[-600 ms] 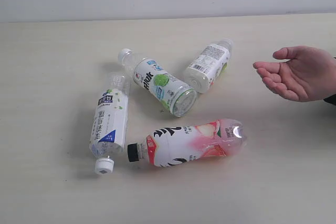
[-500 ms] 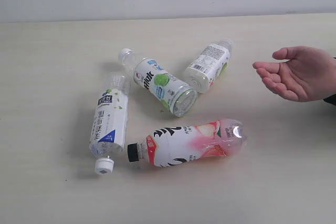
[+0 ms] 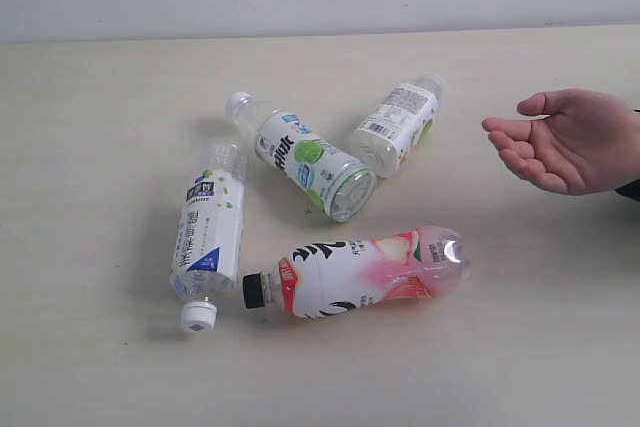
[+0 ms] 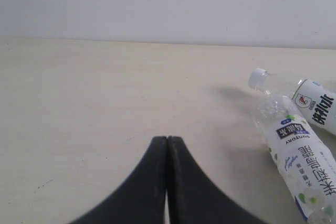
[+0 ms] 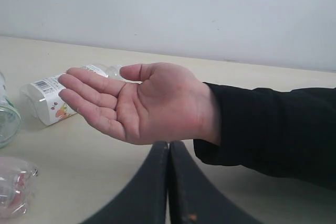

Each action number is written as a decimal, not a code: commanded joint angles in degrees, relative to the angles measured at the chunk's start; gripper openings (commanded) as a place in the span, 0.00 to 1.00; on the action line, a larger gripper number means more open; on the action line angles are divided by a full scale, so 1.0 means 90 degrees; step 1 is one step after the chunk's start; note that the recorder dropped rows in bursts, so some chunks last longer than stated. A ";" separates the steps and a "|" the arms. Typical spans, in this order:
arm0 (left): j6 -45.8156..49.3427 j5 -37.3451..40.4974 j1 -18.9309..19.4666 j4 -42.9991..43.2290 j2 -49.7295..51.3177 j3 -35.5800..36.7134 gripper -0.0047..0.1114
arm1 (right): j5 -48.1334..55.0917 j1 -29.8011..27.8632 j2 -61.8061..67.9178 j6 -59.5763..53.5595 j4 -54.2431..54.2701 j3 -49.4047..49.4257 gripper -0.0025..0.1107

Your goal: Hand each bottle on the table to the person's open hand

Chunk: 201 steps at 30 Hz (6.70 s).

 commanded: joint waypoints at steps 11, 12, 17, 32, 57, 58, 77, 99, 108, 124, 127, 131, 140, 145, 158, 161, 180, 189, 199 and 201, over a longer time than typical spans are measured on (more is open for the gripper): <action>0.0020 -0.0032 0.0009 -0.0055 -0.0042 0.0020 0.04 | -0.0062 -0.0031 -0.0039 0.0000 -0.0006 0.0034 0.02; 0.0020 -0.0032 0.0009 -0.0055 -0.0042 0.0020 0.04 | -0.0062 -0.0031 -0.0039 0.0000 -0.0006 0.0034 0.02; 0.0036 -0.0032 0.0009 -0.0043 -0.0042 0.0020 0.04 | -0.0062 -0.0031 -0.0039 0.0000 -0.0006 0.0034 0.02; -0.1045 -0.1830 0.0009 -0.1156 -0.0042 0.0020 0.04 | -0.0062 -0.0031 -0.0039 0.0000 -0.0006 0.0034 0.02; -0.1961 -0.1381 0.0009 -0.0169 0.4036 -0.3663 0.04 | -0.0062 -0.0031 -0.0039 0.0000 -0.0006 0.0034 0.02; -0.1804 -0.0863 0.0009 -0.0169 0.4468 -0.3985 0.04 | -0.0062 -0.0031 -0.0039 0.0000 -0.0006 0.0034 0.02; -0.2148 0.3568 -0.3460 0.0535 0.9963 -0.7638 0.04 | -0.0007 -0.0031 -0.0039 0.0000 -0.0006 0.0034 0.02; -0.3820 0.3592 -0.3553 0.1533 1.2368 -0.8257 0.86 | -0.0007 -0.0031 -0.0039 0.0000 -0.0006 0.0034 0.02; -0.3140 0.3241 -0.3219 0.0983 1.2629 -0.8017 0.86 | -0.0007 -0.0031 -0.0039 0.0000 -0.0006 0.0034 0.02; -0.2814 0.3344 -0.2812 0.0526 1.2609 -0.7827 0.04 | -0.0007 -0.0031 -0.0039 0.0000 -0.0006 0.0034 0.02; -0.2826 0.3359 -0.2735 0.0572 1.2512 -0.7827 0.04 | -0.0007 -0.0031 -0.0039 0.0000 -0.0006 0.0034 0.02; -0.2842 0.3384 -0.2724 0.0616 1.2006 -0.7827 0.04 | -0.0007 -0.0031 -0.0039 0.0000 -0.0006 0.0034 0.02; -0.3013 0.3323 -0.3037 0.0472 1.0987 -0.7842 0.04 | -0.0007 -0.0031 -0.0039 0.0000 -0.0006 0.0034 0.02; -0.2982 0.2936 -0.3633 -0.0181 1.0798 -0.8227 0.04 | -0.0007 -0.0031 -0.0039 0.0000 -0.0006 0.0034 0.02; -0.1529 0.1711 -0.4706 -0.3728 1.1936 -1.0287 0.04 | -0.0007 -0.0031 -0.0039 0.0000 -0.0006 0.0034 0.02; -0.1223 0.1674 -0.4720 -0.4624 1.2492 -1.0736 0.04 | -0.0007 -0.0031 -0.0039 0.0000 -0.0006 0.0034 0.02; -0.0124 0.1070 -0.5051 -0.6286 1.4307 -1.1492 0.29 | -0.0007 -0.0031 -0.0039 0.0000 -0.0006 0.0034 0.02; -0.0124 0.1075 -0.5089 -0.6236 1.4593 -1.1771 0.37 | -0.0007 -0.0031 -0.0039 0.0000 -0.0006 0.0034 0.02; 0.0401 0.1101 -0.5089 -0.6258 1.4687 -1.1771 0.74 | -0.0007 -0.0031 -0.0039 0.0000 -0.0006 0.0034 0.02; 0.0467 0.1113 -0.5089 -0.6258 1.4674 -1.1771 0.77 | -0.0007 -0.0031 -0.0039 0.0000 -0.0006 0.0034 0.02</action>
